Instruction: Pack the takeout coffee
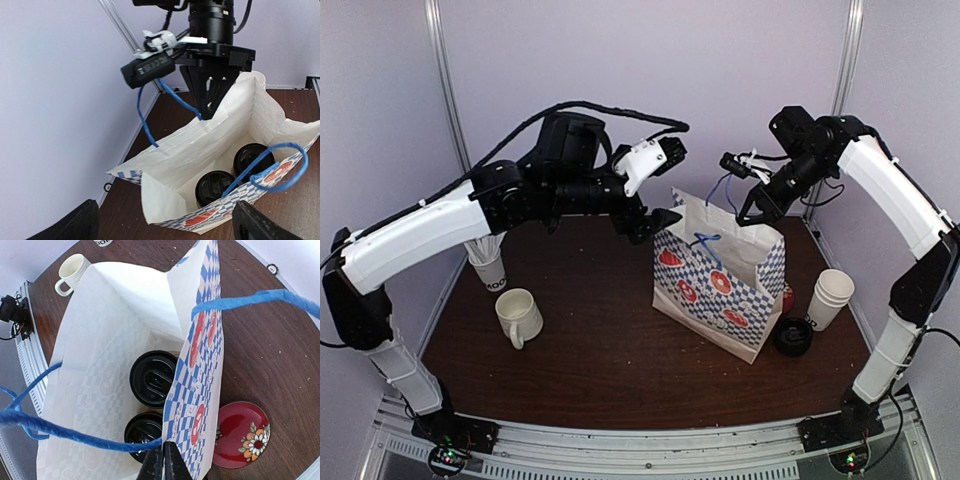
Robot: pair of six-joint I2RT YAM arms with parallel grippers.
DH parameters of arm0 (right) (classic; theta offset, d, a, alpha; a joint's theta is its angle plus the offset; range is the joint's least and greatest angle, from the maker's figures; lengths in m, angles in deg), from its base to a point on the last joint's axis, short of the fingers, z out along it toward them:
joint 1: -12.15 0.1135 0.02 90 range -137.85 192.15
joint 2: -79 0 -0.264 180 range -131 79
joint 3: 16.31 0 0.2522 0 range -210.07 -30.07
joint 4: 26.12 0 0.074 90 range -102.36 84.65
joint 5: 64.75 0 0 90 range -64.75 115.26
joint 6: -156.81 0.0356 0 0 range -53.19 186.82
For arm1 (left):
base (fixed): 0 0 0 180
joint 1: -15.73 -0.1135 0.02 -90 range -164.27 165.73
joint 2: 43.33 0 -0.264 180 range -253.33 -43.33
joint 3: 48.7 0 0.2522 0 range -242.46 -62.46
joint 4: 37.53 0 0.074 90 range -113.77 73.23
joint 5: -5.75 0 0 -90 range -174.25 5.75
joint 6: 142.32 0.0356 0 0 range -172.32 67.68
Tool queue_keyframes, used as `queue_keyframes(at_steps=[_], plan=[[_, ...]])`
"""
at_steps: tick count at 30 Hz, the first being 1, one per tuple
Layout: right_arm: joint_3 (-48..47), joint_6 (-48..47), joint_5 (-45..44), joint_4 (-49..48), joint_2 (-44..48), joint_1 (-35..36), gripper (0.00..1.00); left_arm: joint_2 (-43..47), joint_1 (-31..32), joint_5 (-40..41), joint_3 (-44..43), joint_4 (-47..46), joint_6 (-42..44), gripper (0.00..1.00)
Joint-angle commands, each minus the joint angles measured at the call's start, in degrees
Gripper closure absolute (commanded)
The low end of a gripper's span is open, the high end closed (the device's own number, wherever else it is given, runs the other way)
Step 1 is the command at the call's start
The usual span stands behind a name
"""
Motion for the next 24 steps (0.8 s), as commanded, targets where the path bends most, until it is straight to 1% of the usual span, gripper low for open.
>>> queue_keyframes(at_steps=[1, 6, 11, 19, 24], plan=[[-2.64, -2.07, 8.79, 2.65, 0.58, 2.29, 0.99, 8.12, -0.34, 6.61, 5.67, -2.52, -0.74, 0.03], [-4.6, -2.09, 15.1, 5.05, 0.03, 4.87, 1.0, 15.83, -0.38, 14.33, 11.3, -1.96, 1.21, 0.03], [-6.76, -2.31, 19.96, 7.04, -0.37, 5.82, 1.0, 21.35, -0.68, 19.75, 15.19, -1.35, 2.48, 0.02], [-7.06, -1.41, 27.66, 7.78, -0.58, 7.21, 1.0, 25.38, -1.76, 25.07, 16.7, 1.88, 3.69, 0.02], [-6.79, -1.87, 32.0, 8.93, -3.98, 7.43, 1.0, 27.11, -1.96, 27.6, 17.19, 2.87, 4.58, 0.03]])
